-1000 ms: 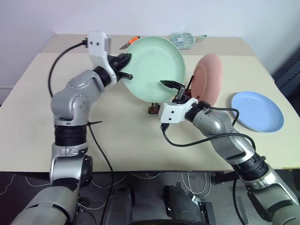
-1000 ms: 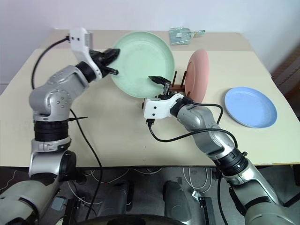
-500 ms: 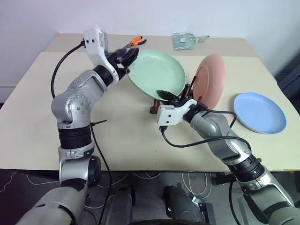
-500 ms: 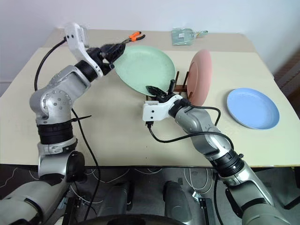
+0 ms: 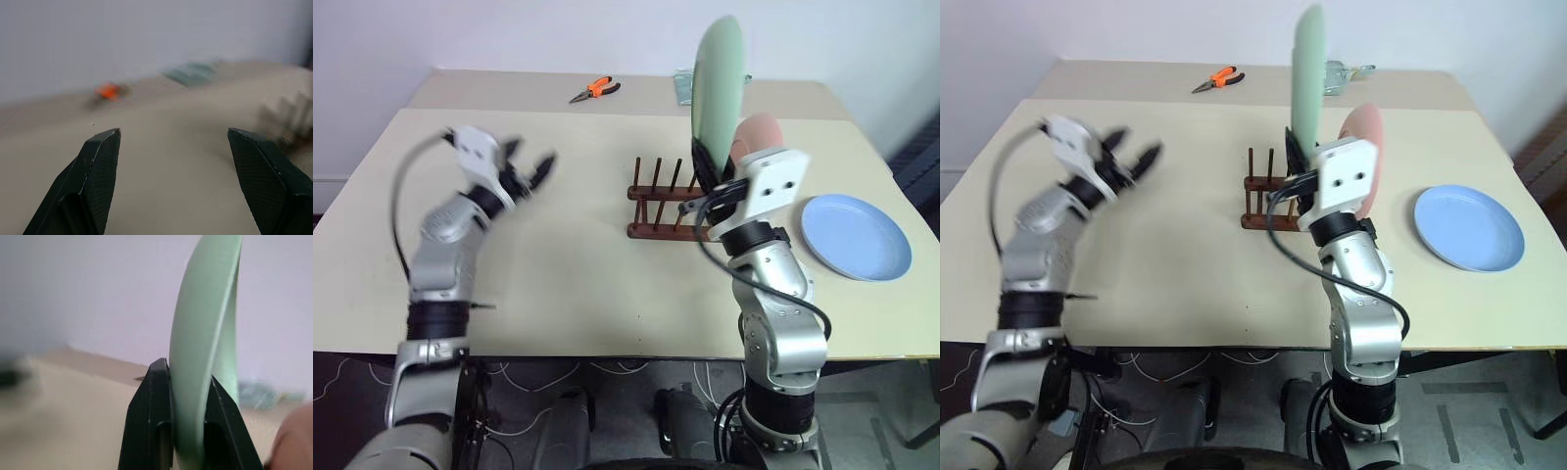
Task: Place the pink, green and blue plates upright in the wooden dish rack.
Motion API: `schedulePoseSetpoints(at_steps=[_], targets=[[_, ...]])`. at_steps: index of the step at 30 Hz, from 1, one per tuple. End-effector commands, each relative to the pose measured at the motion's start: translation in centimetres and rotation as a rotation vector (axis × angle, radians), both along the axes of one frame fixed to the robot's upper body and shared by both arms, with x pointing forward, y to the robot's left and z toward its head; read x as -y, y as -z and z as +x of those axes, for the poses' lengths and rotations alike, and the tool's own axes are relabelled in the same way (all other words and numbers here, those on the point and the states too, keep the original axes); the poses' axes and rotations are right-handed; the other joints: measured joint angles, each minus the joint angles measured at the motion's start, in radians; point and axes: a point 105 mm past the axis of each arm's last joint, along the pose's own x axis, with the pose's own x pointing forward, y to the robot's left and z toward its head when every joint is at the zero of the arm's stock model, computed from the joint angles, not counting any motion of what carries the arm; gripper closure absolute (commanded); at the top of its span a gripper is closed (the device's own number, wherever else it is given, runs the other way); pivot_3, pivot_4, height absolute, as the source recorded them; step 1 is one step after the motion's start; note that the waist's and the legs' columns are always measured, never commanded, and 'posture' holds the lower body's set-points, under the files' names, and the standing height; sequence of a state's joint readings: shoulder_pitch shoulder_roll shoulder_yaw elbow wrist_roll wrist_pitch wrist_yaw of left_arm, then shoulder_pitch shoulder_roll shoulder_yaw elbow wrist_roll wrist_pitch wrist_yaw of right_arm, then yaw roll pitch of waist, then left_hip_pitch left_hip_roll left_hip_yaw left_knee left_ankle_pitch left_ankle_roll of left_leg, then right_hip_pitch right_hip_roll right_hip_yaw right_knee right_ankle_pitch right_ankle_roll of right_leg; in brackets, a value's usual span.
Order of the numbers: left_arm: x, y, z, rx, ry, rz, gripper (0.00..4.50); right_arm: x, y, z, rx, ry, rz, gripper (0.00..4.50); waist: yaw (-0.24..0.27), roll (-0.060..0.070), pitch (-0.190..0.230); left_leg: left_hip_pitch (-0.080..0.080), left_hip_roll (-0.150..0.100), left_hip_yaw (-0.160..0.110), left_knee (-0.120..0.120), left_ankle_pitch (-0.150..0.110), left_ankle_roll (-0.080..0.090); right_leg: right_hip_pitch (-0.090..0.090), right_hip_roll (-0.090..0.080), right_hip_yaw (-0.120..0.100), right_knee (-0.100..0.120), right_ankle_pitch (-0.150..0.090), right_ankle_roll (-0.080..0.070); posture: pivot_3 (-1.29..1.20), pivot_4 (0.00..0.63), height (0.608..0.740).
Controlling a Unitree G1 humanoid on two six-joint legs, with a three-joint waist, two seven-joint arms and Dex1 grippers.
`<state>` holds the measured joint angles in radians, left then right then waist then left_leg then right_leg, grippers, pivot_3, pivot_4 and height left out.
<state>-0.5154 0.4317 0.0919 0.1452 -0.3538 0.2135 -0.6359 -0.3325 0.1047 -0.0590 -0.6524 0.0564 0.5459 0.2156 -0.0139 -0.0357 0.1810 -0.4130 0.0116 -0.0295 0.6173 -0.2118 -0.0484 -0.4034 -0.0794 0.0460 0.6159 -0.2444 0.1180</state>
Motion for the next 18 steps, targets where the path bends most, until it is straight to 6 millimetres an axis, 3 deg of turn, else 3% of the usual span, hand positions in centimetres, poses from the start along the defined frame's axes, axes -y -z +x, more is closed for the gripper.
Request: schedulePoseSetpoints(at_steps=[1,8,18], targets=[[2.9,-0.7,-2.7,0.074,0.201,0.085,0.95,0.5,-1.3,-0.8,0.004,-0.035,0.121,4.50,-0.002,0.001,0.000,0.001,0.001,0.000,0.000,0.000,0.000,0.000,0.000,0.000,0.000,-0.001,-0.002,0.00,0.150,0.732],[4.0,0.5,-3.8,0.014,0.279,0.069,0.95,0.3,-1.2,-0.8,-0.032,-0.090,0.151,4.50,-0.006,0.003,0.000,0.003,0.003,0.000,-0.003,0.000,0.000,-0.002,0.002,0.000,0.003,-0.001,-0.002,0.00,0.150,0.732],[4.0,1.3,-4.3,-0.011,0.291,0.100,0.95,-0.6,-1.2,-0.8,-0.053,-0.138,0.144,4.50,-0.005,0.003,0.000,0.002,0.003,0.001,-0.003,0.000,0.000,-0.002,0.002,0.001,0.003,-0.001,-0.002,0.00,0.150,0.732]])
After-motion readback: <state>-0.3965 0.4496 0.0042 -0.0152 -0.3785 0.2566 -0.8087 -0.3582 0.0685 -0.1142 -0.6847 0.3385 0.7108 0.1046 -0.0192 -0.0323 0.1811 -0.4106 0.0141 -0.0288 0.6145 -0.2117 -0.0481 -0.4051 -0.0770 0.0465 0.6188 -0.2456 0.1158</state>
